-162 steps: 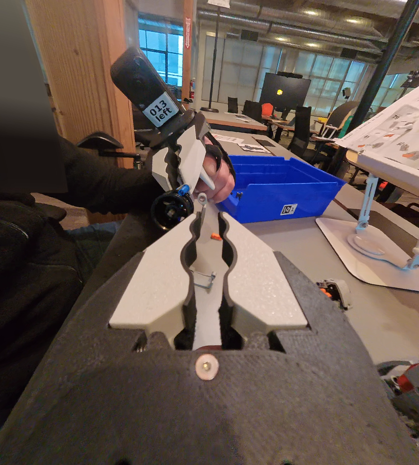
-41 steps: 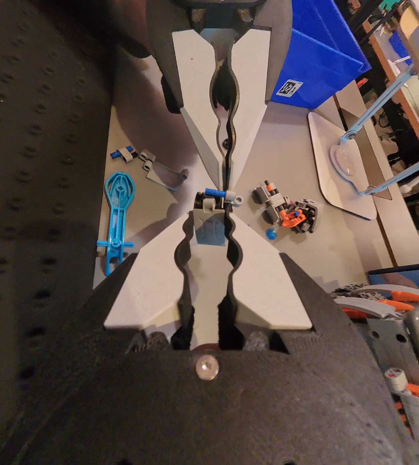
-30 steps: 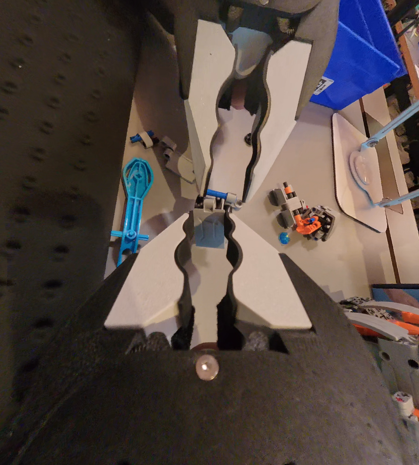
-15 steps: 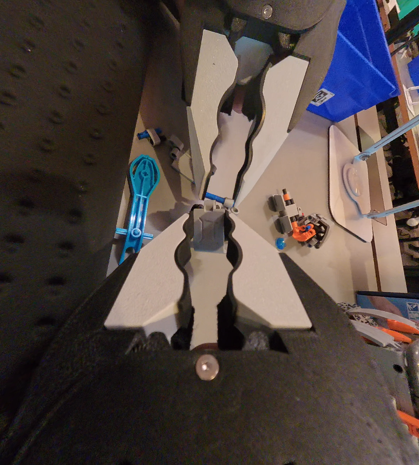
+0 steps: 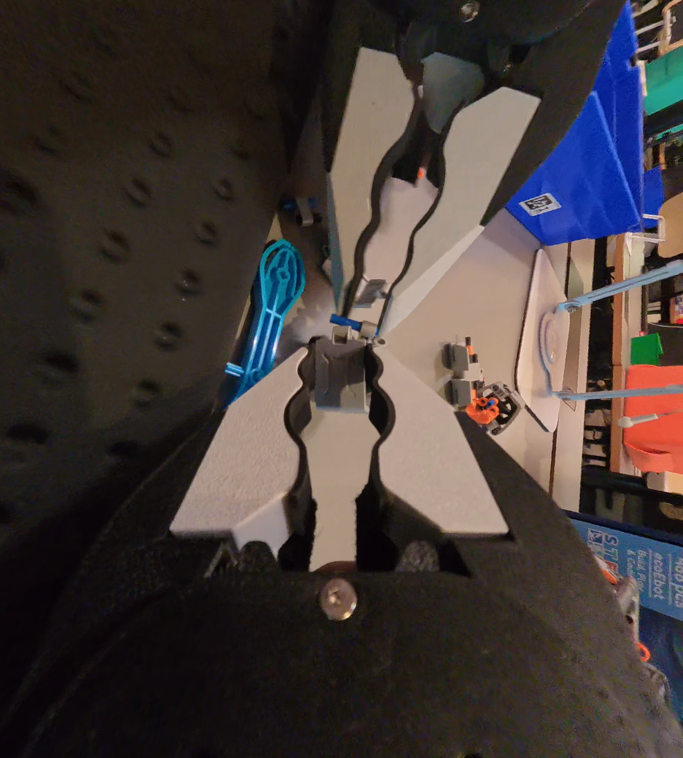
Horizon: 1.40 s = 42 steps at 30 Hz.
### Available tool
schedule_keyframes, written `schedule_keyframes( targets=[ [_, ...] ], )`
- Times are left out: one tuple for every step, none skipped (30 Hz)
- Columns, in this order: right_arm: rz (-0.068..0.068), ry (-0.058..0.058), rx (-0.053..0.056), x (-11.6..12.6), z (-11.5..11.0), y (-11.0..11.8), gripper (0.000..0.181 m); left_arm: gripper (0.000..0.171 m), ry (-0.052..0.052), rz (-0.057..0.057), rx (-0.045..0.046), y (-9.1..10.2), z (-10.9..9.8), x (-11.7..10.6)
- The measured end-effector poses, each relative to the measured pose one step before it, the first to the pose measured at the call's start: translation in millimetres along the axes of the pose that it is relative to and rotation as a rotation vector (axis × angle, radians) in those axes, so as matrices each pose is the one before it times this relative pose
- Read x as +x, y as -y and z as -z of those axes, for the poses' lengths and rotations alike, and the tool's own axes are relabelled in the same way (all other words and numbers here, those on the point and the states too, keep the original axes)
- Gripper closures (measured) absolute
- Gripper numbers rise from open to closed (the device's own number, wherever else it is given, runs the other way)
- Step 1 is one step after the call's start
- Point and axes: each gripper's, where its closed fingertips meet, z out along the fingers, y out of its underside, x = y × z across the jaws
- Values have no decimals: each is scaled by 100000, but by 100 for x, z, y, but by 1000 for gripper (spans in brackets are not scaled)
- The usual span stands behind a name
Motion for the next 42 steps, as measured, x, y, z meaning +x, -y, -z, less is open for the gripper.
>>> schedule_keyframes(
  targets=[
    [1331, -1008, -16, 50, -19, 63, 160, 161, 797, -1159, 128, 56, 120, -97],
    [1047, -1530, -543, 182, -1, -34, 160, 161, 1530, -453, -216, -31, 138, -255],
    [252, -506, -669, 54, -74, -153, 160, 162, 307, 476, -192, -47, 48, -123],
    [305, -72, -745, -9, -72, -198, 160, 164, -24, 313, 288, 33, 6, -44],
    [560, -130, -550, -25, -32, -102, 160, 164, 155, -427, 182, 47, -8, 9],
    [519, 74, -245, -59, -30, 13, 160, 165, -28, -674, -330, -31, -49, 54],
    [1111, -319, -754, -30, -66, -54, 160, 165, 160, -622, -372, -54, -45, 48],
    [1763, -843, -1228, -1, -69, -67, 160, 165, 415, -1037, -514, -63, -26, 23],
    [1020, -509, -832, -4, -41, -10, 160, 165, 355, -872, -445, -47, 9, 5],
    [597, -475, -345, 24, 6, -11, 160, 166, 165, -41, -145, -16, -11, 3],
    [611, -776, -111, 114, 68, 21, 160, 166, 571, -136, 424, 83, 53, -85],
    [582, -603, -201, 60, 24, 43, 160, 166, 406, -374, 475, 64, 103, -85],
    [296, -52, -87, -29, -28, 29, 160, 166, -518, 236, 202, -21, 16, 67],
    [43, 21, 16, -23, -7, 6, 160, 166, -395, 430, 268, -30, -29, 51],
    [47, -222, 41, 37, 24, 13, 160, 166, -176, 403, 500, 21, 26, -30],
    [118, -382, 103, 53, 24, 41, 160, 166, -21, 417, 607, 20, 62, -59],
    [44, -428, 54, 71, 27, 27, 160, 164, -257, 558, 627, 15, 64, -19],
    [120, -563, -108, 85, 31, -21, 160, 163, -327, 743, 501, 15, 35, -13],
    [195, -467, -151, 74, 32, -17, 160, 162, 197, -1, 365, 27, 34, -57],
    [-176, 134, 119, -16, 3, 23, 160, 162, -121, -222, 84, 4, 21, 15],
    [-205, 141, 69, -10, 15, -22, 160, 160, -558, 183, 81, -16, -25, 86],
    [-177, -215, 8, 57, 6, -41, 160, 158, 85, 279, -38, -34, -28, -33],
    [-1102, 125, 280, 47, 4, -57, 160, 156, 405, 334, 281, 6, 16, -114],
    [-1985, 430, -36, 82, -28, -170, 160, 155, 348, 840, 491, 31, 65, -141],
    [-3131, 1165, 352, 44, -5, -173, 160, 153, 692, 628, 525, 55, 73, -185],
    [-4374, 1989, 2339, 11, 122, 97, 160, 151, 1095, 8, 268, 37, 91, -218],
    [-4786, 1119, 3232, 226, 249, 278, 160, 149, 1077, -284, 156, 68, 78, -177],
    [-3819, -54, 1483, 371, 213, 54, 160, 147, 1112, -587, 247, 124, 56, -131],
    [-3002, 908, 621, 128, 79, -114, 160, 147, 811, -1081, 9, 123, 23, -54],
    [-2182, 1523, 965, -61, 28, -6, 160, 147, 471, -1582, 32, 161, -1, 45],
    [-1114, 1297, 996, -121, -4, 82, 160, 149, -97, -2241, -346, 149, -34, 182],
    [-1088, 1939, 1317, -227, -39, 114, 160, 151, 433, -3179, -940, 77, -47, 160],
    [-1268, 2057, 1129, -228, -52, 56, 160, 154, 200, -3243, -1251, 36, -84, 189],
    [-644, 1485, 246, -158, -72, -86, 160, 155, 44, -2323, -1200, 9, -104, 196],
    [-170, 1797, 137, -248, -84, -70, 161, 154, -28, -2186, -1285, -53, -102, 155],
    [-459, 2548, 814, -370, -66, 44, 161, 154, -91, -1696, -736, -8, -43, 124],
    [-481, 2392, 1340, -348, -10, 140, 161, 153, -307, -440, 145, 103, 0, 76],
    [-539, 1910, 1518, -244, 57, 182, 161, 152, -539, 30, 902, 209, 47, 76],
    [-771, 1938, 1715, -219, 71, 215, 160, 152, -1126, 120, 646, 177, -5, 163],
    [-500, 1454, 1141, -187, 33, 140, 160, 152, -1381, -322, -192, 50, -94, 249],
    [49, 361, 140, -43, -6, -2, 160, 156, -851, -881, 134, 107, -83, 223],
    [-101, 328, 271, -15, 12, 13, 161, 157, -339, -683, 291, 144, -29, 98]
  ],
)
